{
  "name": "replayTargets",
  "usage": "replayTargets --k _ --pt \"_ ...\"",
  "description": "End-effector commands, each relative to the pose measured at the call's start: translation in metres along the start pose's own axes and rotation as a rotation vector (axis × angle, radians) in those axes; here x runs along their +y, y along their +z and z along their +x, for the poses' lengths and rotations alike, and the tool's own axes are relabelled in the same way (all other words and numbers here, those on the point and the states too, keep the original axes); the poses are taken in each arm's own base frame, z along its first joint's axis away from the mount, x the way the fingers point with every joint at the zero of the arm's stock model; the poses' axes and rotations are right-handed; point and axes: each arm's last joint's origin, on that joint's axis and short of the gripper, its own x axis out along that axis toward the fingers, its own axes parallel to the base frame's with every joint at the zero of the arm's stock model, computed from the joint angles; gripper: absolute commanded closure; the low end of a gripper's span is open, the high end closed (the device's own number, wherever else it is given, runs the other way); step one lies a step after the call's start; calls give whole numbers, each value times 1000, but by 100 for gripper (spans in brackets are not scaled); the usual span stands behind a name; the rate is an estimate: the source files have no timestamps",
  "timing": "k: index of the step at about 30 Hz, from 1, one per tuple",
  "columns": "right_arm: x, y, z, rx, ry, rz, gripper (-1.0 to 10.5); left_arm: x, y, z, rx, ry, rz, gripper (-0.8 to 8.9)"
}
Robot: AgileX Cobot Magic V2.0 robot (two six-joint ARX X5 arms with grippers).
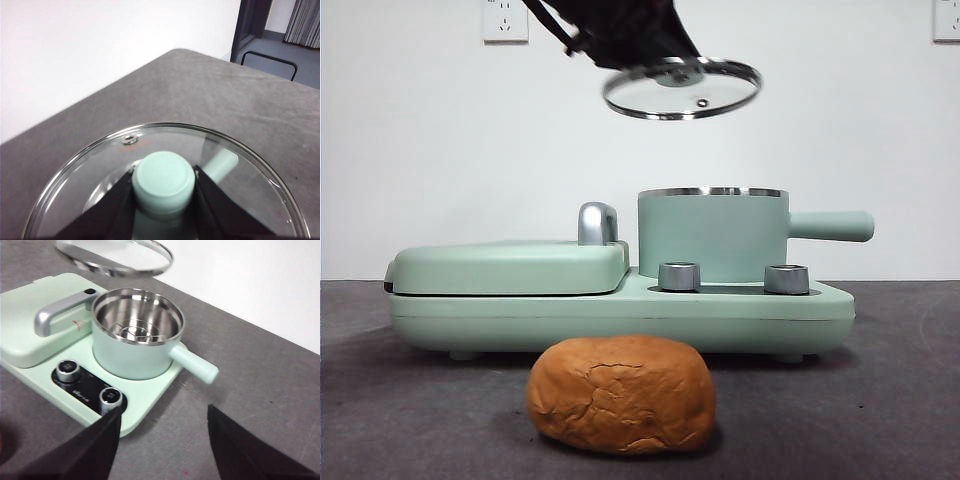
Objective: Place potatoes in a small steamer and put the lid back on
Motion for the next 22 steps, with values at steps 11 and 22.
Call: replayTargets --k 11,22 --pt "11 6 18 37 177 -76 669 -4 32 -87 29 95 -19 800" --pt "42 6 71 169 452 -142 615 -19 -13 -146 61 161 -95 800"
